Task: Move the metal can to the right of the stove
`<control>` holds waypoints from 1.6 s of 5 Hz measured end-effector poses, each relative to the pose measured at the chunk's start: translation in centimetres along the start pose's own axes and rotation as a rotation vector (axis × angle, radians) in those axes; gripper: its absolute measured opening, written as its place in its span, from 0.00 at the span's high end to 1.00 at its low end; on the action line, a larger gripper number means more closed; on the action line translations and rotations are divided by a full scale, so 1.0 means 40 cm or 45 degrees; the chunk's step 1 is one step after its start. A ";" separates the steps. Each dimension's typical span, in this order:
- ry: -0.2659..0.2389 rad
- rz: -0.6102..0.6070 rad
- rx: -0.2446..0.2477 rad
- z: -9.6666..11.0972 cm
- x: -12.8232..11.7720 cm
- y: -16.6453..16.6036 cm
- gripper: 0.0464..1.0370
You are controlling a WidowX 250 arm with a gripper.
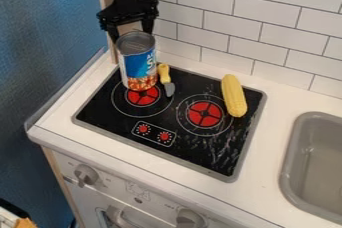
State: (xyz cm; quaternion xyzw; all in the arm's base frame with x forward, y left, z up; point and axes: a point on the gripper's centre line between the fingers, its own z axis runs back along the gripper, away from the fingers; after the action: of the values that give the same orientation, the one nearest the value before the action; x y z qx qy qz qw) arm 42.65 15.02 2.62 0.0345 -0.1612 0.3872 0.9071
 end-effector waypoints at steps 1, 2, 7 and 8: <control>0.033 -0.016 0.020 -0.013 -0.036 -0.010 0.04; 0.107 -0.043 0.056 -0.020 -0.096 -0.016 0.04; 0.117 0.407 0.083 0.023 -0.262 -0.062 0.04; 0.131 0.466 0.054 0.036 -0.296 -0.077 0.04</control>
State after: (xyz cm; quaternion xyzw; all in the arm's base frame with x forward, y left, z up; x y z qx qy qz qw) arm 36.80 4.42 0.39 0.0039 -0.1101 0.5503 0.8276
